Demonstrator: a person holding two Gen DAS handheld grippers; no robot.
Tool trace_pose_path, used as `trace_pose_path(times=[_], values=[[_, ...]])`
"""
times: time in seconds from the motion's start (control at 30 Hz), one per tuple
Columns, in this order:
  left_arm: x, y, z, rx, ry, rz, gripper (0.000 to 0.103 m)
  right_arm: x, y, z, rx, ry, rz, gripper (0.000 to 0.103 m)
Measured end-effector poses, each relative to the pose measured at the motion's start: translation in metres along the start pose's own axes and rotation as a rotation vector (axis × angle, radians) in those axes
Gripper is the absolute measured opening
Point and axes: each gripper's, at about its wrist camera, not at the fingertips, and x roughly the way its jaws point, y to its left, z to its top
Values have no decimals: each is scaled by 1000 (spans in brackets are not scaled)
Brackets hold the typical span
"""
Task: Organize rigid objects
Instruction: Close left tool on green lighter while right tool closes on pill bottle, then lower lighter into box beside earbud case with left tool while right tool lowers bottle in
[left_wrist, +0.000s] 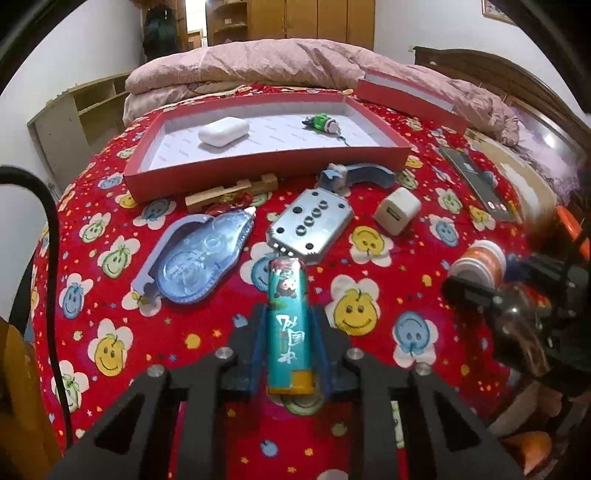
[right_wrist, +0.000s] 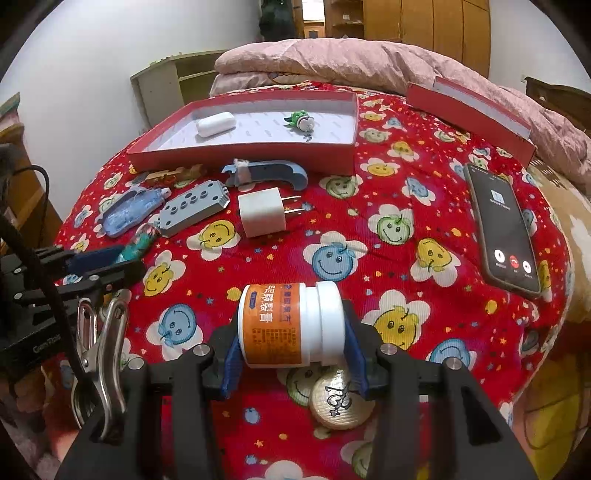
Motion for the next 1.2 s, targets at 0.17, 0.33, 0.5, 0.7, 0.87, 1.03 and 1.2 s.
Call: trace_pose_path(times=[0.17, 0.33, 0.5, 0.7, 0.87, 1.03, 1.2], values=[[0, -2, -2, 7, -12, 11, 25, 0, 1, -1, -3, -6, -3, 47], [-3, 1, -1, 3, 3, -25, 24, -2, 1, -1, -7, -12, -12, 47], [-15, 16, 6, -46, -16, -48, 24, -3, -1, -1, 8, -13, -2, 46], [-28, 32, 35, -54, -70, -2, 24, -11, -3, 13, 5, -10, -11, 46], [-28, 50, 61, -71, -95, 27, 24, -18, -4, 38, 2, -38, 5, 47], [-32, 67, 86, -89, -134, 55, 24, -19, -3, 64, 3, -56, 35, 46], [-18, 83, 112, -106, -135, 111, 24, -10, -2, 92, -4, -62, 57, 47]])
